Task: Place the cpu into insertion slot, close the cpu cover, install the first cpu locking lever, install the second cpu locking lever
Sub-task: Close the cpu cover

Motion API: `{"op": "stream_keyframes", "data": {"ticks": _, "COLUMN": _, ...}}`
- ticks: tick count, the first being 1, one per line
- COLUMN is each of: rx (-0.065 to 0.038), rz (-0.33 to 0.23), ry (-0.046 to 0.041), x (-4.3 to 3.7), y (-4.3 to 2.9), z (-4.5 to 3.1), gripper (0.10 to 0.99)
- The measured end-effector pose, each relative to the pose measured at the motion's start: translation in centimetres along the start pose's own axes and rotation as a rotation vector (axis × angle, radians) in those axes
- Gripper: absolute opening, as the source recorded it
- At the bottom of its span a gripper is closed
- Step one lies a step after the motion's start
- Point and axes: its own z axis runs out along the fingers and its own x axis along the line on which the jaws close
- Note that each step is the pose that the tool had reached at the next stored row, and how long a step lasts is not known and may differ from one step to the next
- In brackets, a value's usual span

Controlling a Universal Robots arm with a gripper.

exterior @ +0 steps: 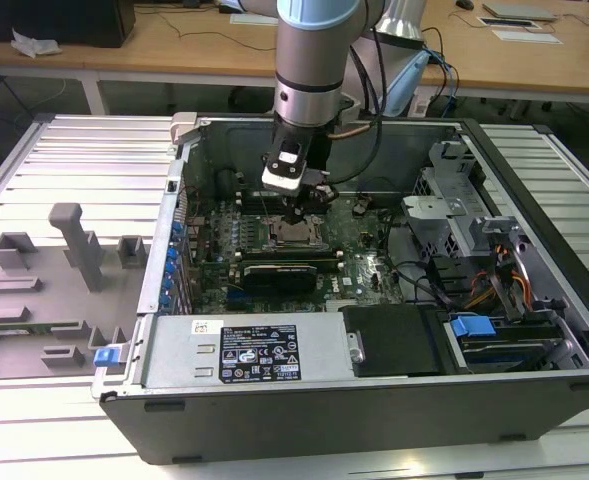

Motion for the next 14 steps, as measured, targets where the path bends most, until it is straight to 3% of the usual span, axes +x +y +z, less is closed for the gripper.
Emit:
{"op": "stream_keyframes", "data": {"ticks": 2, "rx": 0.001, "rz": -0.036, "ry": 0.0, "x": 0.0, "y": 0.0, "z": 0.0, "gripper": 0.106}}
{"op": "stream_keyframes", "data": {"ticks": 6, "rx": 0.004, "rz": -0.189, "ry": 0.0003, "x": 0.0, "y": 0.0, "z": 0.04, "gripper": 0.106}}
{"op": "stream_keyframes", "data": {"ticks": 9, "rx": 0.005, "rz": -0.247, "ry": 0.0003, "x": 0.0, "y": 0.0, "z": 0.06, "gripper": 0.106}}
{"op": "stream_keyframes", "data": {"ticks": 11, "rx": 0.007, "rz": -0.346, "ry": 0.0005, "x": 0.0, "y": 0.0, "z": 0.09, "gripper": 0.106}}
{"op": "stream_keyframes", "data": {"ticks": 14, "rx": 0.008, "rz": -0.408, "ry": 0.0006, "x": 0.0, "y": 0.0, "z": 0.12, "gripper": 0.106}}
